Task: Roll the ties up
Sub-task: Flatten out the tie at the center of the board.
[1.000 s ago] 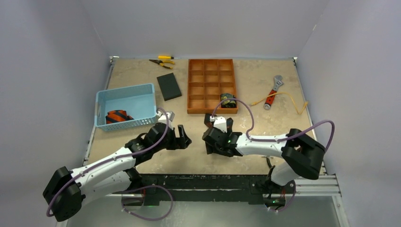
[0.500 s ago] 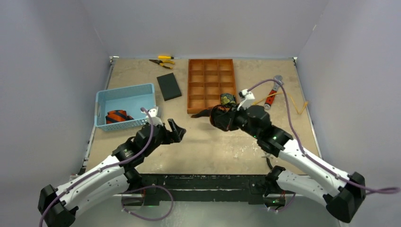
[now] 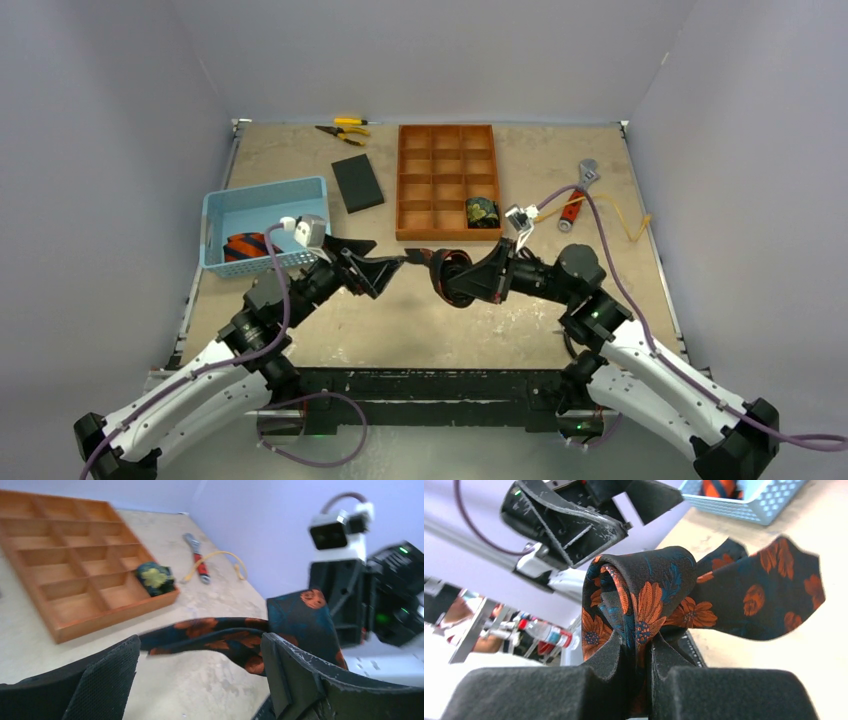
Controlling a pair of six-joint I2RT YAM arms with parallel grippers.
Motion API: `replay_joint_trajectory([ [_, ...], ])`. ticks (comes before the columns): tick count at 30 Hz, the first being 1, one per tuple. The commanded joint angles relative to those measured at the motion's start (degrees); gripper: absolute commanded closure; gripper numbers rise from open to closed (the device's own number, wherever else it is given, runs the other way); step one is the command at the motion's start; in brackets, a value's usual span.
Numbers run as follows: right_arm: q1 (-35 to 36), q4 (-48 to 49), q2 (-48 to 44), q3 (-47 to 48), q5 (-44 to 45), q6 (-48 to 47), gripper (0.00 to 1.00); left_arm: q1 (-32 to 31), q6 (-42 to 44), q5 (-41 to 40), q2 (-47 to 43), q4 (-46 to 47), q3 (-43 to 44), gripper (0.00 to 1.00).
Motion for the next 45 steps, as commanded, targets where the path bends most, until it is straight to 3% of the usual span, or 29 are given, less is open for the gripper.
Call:
replay_joint_trajectory([
  [1,-0.2,13.2,-4.9,0.5,-10.9,4.7,1.00,-0.3,8.1,19.8,1.2,8.8,2.7,0.11],
  [9,-0.3,20.4,-6.3,3.4,-22.4,6.8,1.00,-0.3,25.8,41.7,3.0,-4.3,16.6,0.08],
  [14,-0.2,23.3,-6.2,6.4,-30.2,6.7,1.00,-0.3,31.8,47.3,5.8,-6.0,22.2,0.07],
  [20,-0.2,12.4,-5.1,13.7,-35.2,-3.1,1.00,-0.4,21.8,62.5,18.4,5.9,25.7,0.07],
  [22,-0.2,9.4,-4.7,15.4,-35.8,-5.5,1.00,-1.0,19.2,65.7,22.2,7.8,26.3,0.02],
  [27,-0.2,5.3,-2.8,17.5,-37.5,-9.3,1.00,-6.1,20.4,64.1,25.3,10.5,24.9,0.01],
  [31,-0.2,1.2,-1.5,19.0,-38.3,-13.2,1.00,-6.8,20.2,65.4,26.9,9.7,26.7,0.01],
  [33,-0.2,-0.9,-1.2,19.9,-38.6,-15.0,1.00,-6.7,21.3,64.6,25.1,8.9,27.9,0.01],
  [35,-0.2,-4.6,-0.9,20.9,-38.6,-17.6,1.00,-6.7,27.7,60.6,21.5,1.8,29.8,0.01],
  [37,-0.2,-5.9,-0.9,21.3,-38.8,-18.8,1.00,-6.7,26.6,59.4,20.2,3.2,30.0,0.01],
  [45,-0.2,-4.4,-1.0,21.3,-39.3,-18.1,1.00,-8.8,27.4,62.5,28.8,-2.6,30.5,0.02],
])
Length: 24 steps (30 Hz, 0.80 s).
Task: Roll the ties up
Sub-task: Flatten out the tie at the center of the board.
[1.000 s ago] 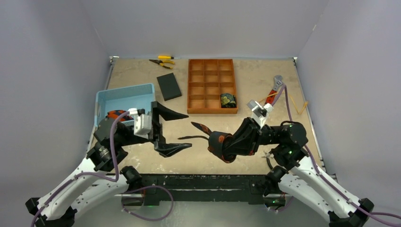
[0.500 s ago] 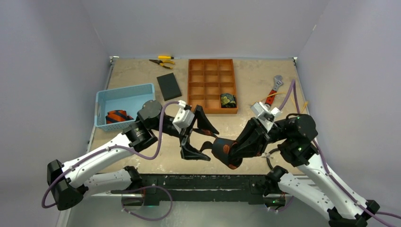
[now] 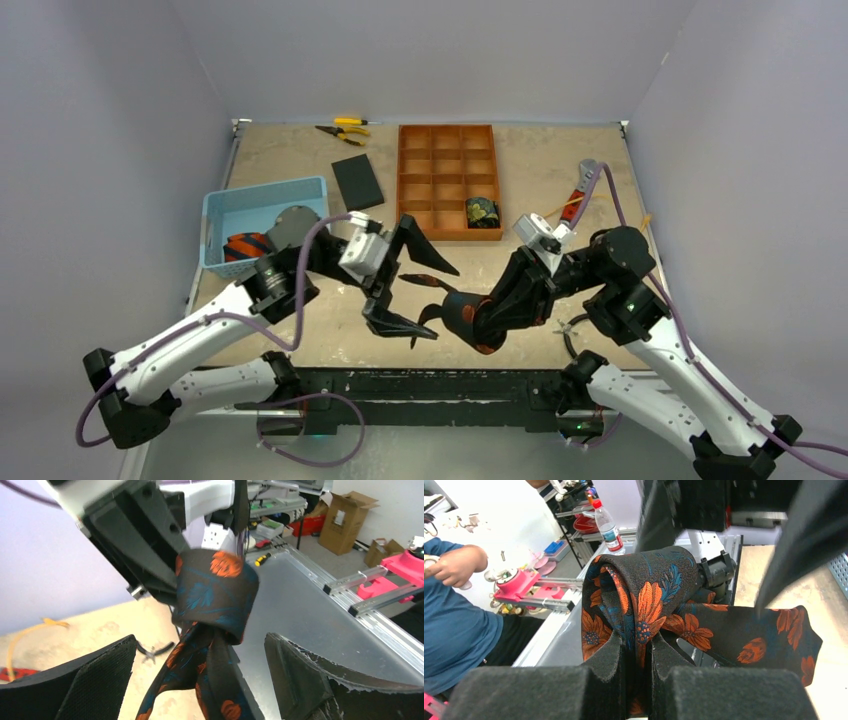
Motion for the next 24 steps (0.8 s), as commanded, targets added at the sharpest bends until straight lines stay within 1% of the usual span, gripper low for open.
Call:
replay_joint_trajectory([
  [1,-0.2,0.7,-0.6,2.5,-1.5,-1.1,1.00,-2.3,2.9,0.3,5.1,-5.0,-0.9,0.03],
  [5,-0.2,1.5,-0.7,2.7,-1.7,-0.9,1.00,-2.9,7.4,-1.5,7.0,-11.1,-1.4,0.10],
  [6,-0.2,1.9,-0.7,2.8,-1.7,-0.7,1.00,-2.9,7.4,-1.7,7.1,-10.9,-2.2,0.13],
  [7,-0.2,2.3,-0.7,2.8,-1.7,-0.5,1.00,-3.0,7.0,-1.7,7.3,-10.1,-2.9,0.17],
  [8,-0.2,2.6,-0.6,2.7,-1.9,-0.4,1.00,-3.0,6.4,-1.4,7.3,-9.8,-3.6,0.24],
  [9,-0.2,2.8,-0.4,2.7,-1.9,-0.4,1.00,-3.0,6.2,-1.2,7.6,-8.0,-3.8,0.32],
  [10,-0.2,2.7,-0.3,2.5,-1.7,-0.5,1.00,-3.0,6.2,-1.1,8.0,-8.1,-3.8,0.45],
  [12,-0.2,3.1,-0.2,1.7,-0.2,-0.4,1.00,-3.1,6.2,-1.6,8.8,-10.4,-3.6,0.77],
  [13,-0.2,3.5,-0.1,1.3,1.2,0.0,0.96,-3.0,5.5,-2.4,8.9,-10.9,-3.7,0.97],
  [14,-0.2,3.8,-0.1,0.7,4.0,0.4,0.78,-3.0,3.8,-4.3,8.9,-11.1,-3.9,1.00],
  [15,-0.2,2.9,-0.3,0.4,8.8,0.5,0.64,-3.1,2.1,-6.5,8.8,-10.7,-4.6,1.00],
  [16,-0.2,1.3,-0.6,0.1,14.3,0.6,0.47,-3.1,-0.3,-8.7,8.6,-10.1,-5.3,1.00],
  [17,-0.2,-0.5,-0.8,0.0,21.1,0.7,0.20,-3.0,-3.8,-13.6,8.4,-9.8,-6.2,1.00],
  [18,-0.2,-3.1,-0.8,0.2,27.3,0.1,0.06,-3.0,-7.2,-17.8,8.3,-10.1,-6.9,1.00],
  [19,-0.2,-6.0,-0.8,0.9,33.9,-0.9,0.02,-3.0,-9.5,-21.2,8.6,-12.0,-7.1,1.00],
  [21,-0.2,-10.4,-1.4,1.9,46.0,-1.7,0.01,-2.9,-13.9,-25.4,9.5,-16.0,-7.2,1.00],
  [23,-0.2,-11.9,-3.1,2.1,55.2,-1.8,0.01,-3.0,-16.9,-29.7,9.9,-20.7,-7.8,1.00],
  [24,-0.2,-12.9,-3.8,2.2,61.5,-1.7,0.01,-3.0,-18.6,-32.4,9.5,-22.6,-8.6,1.00],
])
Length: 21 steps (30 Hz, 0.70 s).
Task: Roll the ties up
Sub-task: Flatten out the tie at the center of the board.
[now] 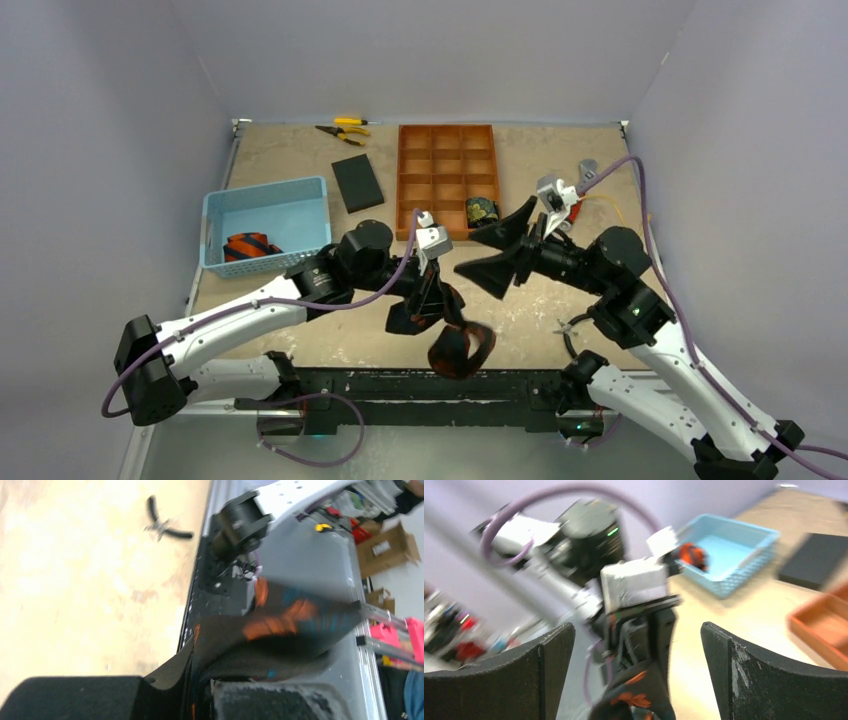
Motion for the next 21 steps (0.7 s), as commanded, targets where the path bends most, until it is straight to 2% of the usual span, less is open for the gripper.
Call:
replay_joint_trajectory([
  [1,-0.2,-7.4,-2.6,2.4,32.1,-1.2,0.01,-0.2,-11.5,-15.5,-0.4,-9.6,-2.7,1.00],
  [4,-0.2,-12.3,-1.7,2.1,39.6,-1.5,0.01,0.3,-12.6,-24.2,-2.1,-17.1,-2.6,1.00],
  [7,-0.2,-12.8,-1.9,-0.7,39.6,-2.7,0.02,1.3,-10.7,-32.7,-2.4,-25.6,1.2,1.00],
  [10,-0.2,-12.2,-3.2,-3.1,36.3,-4.3,0.03,1.3,-6.4,-43.3,0.8,-34.5,9.7,1.00],
  [14,-0.2,-6.8,-5.9,-7.9,29.0,-7.0,0.03,1.3,-1.8,-58.1,6.8,-45.1,23.8,1.00],
  [17,-0.2,-4.4,-6.6,-12.2,24.9,-6.8,0.02,1.2,1.3,-63.7,10.0,-48.9,34.7,1.00],
  [21,-0.1,-0.5,-4.1,-15.1,19.7,-6.0,0.01,1.2,4.6,-65.5,13.4,-52.4,45.2,1.00],
])
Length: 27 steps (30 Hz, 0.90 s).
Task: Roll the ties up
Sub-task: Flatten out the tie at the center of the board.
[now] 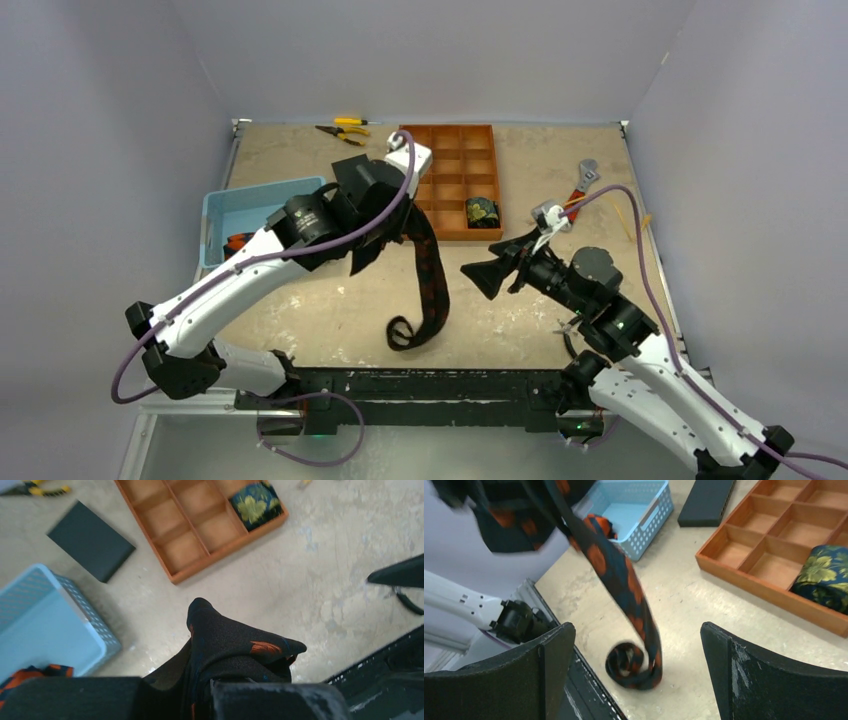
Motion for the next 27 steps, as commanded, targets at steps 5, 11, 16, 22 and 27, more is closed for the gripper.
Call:
replay_joint_trajectory([
  [5,2.1,13.3,4.1,-5.5,-4.7,0.8,0.01,0.1,6.5,-9.4,6.0,-10.4,18.2,1.00],
  [11,7.9,20.6,3.1,-8.5,5.9,1.2,0.02,-0.4,3.1,-9.9,8.8,-8.9,28.4,1.00],
  [16,8.6,21.9,-5.6,-9.2,10.8,3.6,0.06,-0.8,-1.3,-4.8,7.4,1.2,31.5,1.00],
  [22,8.6,13.1,-7.7,-4.3,16.3,2.2,0.03,-1.7,-6.7,9.0,6.9,16.0,32.9,1.00],
  [27,8.6,10.2,-8.0,-0.8,16.2,-0.8,0.01,-2.9,-2.2,9.6,9.8,12.7,39.3,1.00],
])
